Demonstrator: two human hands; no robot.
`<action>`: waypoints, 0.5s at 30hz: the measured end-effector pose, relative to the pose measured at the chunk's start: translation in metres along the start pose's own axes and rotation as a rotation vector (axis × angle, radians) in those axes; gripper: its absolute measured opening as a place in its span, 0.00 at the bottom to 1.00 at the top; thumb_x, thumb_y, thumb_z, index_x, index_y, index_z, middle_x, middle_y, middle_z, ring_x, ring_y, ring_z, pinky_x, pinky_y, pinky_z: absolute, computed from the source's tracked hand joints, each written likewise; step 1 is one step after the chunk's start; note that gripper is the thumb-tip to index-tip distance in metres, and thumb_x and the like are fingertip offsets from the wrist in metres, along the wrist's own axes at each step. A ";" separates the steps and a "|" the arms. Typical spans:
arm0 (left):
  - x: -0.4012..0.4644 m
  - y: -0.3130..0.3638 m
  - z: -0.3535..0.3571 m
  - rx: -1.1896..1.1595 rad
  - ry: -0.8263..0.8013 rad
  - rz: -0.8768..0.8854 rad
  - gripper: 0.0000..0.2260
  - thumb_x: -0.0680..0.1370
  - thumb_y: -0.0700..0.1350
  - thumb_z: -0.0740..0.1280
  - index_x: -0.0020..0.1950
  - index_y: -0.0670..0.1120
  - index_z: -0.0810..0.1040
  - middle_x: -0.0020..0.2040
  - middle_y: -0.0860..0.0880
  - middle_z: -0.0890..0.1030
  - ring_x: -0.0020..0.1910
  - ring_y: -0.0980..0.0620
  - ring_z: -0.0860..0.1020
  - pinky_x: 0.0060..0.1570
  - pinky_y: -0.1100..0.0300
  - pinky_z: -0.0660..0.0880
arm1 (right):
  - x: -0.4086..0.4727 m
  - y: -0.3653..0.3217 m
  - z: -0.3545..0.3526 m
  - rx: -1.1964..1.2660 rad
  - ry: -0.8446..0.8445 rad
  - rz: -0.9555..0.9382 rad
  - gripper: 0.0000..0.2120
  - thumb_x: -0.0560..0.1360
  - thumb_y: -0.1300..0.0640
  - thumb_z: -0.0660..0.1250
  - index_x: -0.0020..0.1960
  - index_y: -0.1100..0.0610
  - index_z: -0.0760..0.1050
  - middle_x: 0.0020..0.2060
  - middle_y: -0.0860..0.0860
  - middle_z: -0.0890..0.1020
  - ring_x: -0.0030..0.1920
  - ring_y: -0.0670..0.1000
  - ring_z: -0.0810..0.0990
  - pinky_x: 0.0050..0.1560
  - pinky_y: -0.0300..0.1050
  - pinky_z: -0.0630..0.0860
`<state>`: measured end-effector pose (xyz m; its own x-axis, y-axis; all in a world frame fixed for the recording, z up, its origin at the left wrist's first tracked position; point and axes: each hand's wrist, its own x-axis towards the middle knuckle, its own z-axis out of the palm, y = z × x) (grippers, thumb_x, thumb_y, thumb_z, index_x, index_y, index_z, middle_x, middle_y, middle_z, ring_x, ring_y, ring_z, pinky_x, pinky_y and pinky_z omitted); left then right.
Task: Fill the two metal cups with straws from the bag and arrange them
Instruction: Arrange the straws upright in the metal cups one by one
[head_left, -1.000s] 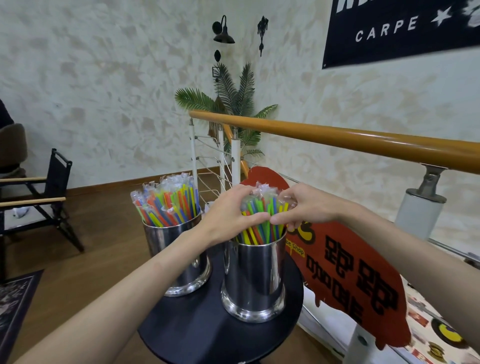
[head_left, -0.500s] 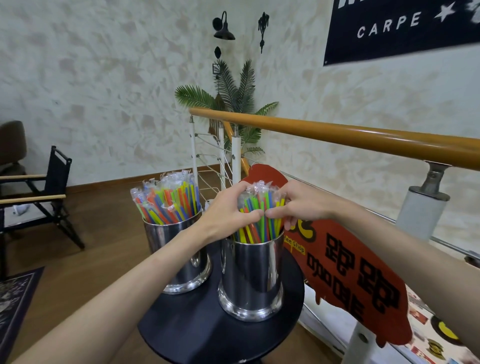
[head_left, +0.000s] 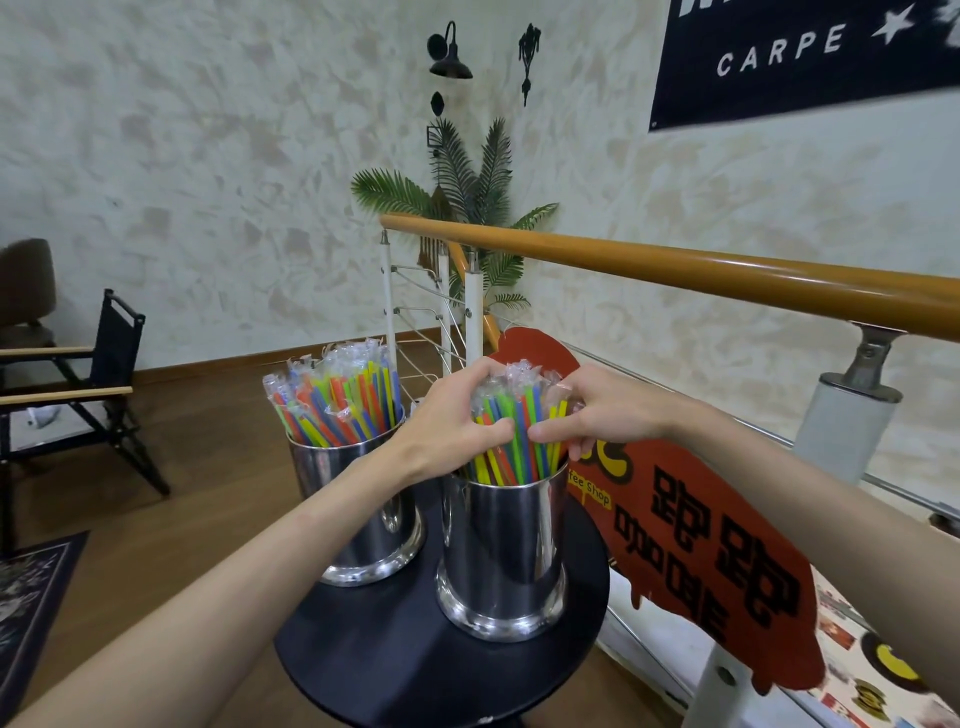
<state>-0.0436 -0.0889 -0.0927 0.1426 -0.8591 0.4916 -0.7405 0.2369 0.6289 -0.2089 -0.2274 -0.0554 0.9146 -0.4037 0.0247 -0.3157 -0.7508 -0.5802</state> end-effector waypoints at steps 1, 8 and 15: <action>0.000 -0.001 -0.001 0.014 0.000 -0.001 0.17 0.77 0.41 0.71 0.64 0.48 0.73 0.54 0.51 0.82 0.48 0.50 0.82 0.48 0.58 0.80 | 0.000 0.000 -0.001 -0.002 -0.001 -0.003 0.12 0.78 0.50 0.72 0.54 0.58 0.83 0.42 0.49 0.87 0.36 0.48 0.85 0.39 0.40 0.81; 0.004 0.007 -0.018 0.031 0.043 0.078 0.28 0.73 0.36 0.71 0.71 0.50 0.70 0.59 0.57 0.78 0.59 0.63 0.76 0.57 0.65 0.75 | -0.004 -0.010 -0.009 0.043 0.141 -0.094 0.14 0.75 0.54 0.76 0.55 0.61 0.80 0.43 0.55 0.86 0.35 0.49 0.84 0.37 0.43 0.81; 0.006 0.009 -0.028 0.130 0.076 0.168 0.28 0.73 0.36 0.74 0.70 0.53 0.72 0.59 0.57 0.77 0.60 0.66 0.74 0.62 0.63 0.73 | 0.005 -0.020 -0.004 -0.018 0.354 -0.120 0.15 0.67 0.49 0.82 0.47 0.54 0.81 0.38 0.51 0.83 0.33 0.49 0.83 0.34 0.49 0.79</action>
<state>-0.0311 -0.0789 -0.0675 0.0554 -0.7745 0.6301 -0.8357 0.3094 0.4537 -0.1994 -0.2162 -0.0400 0.8023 -0.4659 0.3731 -0.2192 -0.8114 -0.5419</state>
